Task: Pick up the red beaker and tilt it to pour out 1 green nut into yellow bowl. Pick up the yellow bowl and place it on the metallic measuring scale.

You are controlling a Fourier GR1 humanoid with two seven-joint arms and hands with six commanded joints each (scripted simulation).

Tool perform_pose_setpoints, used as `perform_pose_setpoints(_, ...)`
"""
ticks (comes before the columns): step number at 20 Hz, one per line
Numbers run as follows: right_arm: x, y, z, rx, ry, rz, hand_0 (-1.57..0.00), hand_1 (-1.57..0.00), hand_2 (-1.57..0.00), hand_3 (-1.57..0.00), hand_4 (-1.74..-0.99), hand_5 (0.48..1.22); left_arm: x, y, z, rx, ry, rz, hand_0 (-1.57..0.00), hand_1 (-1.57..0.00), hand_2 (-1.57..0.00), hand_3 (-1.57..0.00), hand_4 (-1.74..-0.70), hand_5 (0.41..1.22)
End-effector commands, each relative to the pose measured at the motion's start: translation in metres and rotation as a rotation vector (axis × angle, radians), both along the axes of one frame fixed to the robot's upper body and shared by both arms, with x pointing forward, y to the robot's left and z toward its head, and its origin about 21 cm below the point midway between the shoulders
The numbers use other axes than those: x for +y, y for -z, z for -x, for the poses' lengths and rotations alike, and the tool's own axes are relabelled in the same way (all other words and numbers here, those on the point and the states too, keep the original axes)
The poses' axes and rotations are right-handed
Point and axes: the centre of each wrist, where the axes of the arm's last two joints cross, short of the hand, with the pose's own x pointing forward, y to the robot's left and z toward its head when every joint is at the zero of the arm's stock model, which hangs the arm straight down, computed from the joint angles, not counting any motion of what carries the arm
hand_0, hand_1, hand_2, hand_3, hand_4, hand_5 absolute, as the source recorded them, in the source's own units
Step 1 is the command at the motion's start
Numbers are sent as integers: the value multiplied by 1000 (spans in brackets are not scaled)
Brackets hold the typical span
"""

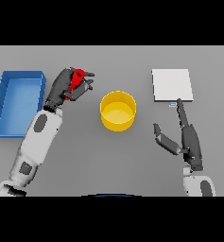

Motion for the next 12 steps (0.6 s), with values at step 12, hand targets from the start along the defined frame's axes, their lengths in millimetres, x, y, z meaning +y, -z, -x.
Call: perform_pose_setpoints(12,2,-2,2,19,-19,-22,1,1,1,1,-1262,694,-31,-28,-4,-99,90,-682,-1570,-1570,-1570,-1570,-1740,1145)
